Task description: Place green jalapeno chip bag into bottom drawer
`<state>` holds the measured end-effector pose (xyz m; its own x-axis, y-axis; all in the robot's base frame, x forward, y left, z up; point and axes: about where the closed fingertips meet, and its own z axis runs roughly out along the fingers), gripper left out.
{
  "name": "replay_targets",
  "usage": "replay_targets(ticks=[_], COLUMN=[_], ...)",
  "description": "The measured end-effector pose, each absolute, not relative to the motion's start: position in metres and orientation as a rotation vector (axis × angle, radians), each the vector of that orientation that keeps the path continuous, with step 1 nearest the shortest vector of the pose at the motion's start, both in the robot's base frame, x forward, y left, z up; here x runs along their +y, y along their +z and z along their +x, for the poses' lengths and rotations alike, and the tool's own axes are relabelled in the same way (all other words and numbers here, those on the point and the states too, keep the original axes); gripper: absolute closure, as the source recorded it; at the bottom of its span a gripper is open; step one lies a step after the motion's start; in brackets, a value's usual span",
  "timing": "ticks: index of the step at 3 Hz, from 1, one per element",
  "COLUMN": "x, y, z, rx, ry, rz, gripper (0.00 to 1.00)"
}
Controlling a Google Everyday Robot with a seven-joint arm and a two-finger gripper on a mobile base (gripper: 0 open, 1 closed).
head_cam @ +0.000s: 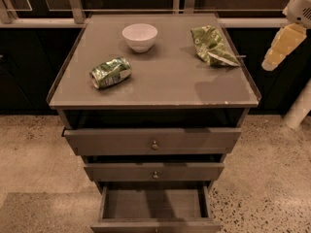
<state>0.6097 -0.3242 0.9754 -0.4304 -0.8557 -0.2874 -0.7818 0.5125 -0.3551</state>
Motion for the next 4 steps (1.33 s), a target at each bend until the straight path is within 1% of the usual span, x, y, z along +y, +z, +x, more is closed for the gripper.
replay_targets(ticks=[1,2,4], x=[-0.329,-0.330,-0.278], y=[0.971,0.956,0.908], z=[0.605,0.621,0.673], rx=[2.349,2.313,2.151], ry=[-0.230,-0.153,0.049], rz=[-1.333,-1.287,-1.264], gripper=[0.00,0.00,0.00])
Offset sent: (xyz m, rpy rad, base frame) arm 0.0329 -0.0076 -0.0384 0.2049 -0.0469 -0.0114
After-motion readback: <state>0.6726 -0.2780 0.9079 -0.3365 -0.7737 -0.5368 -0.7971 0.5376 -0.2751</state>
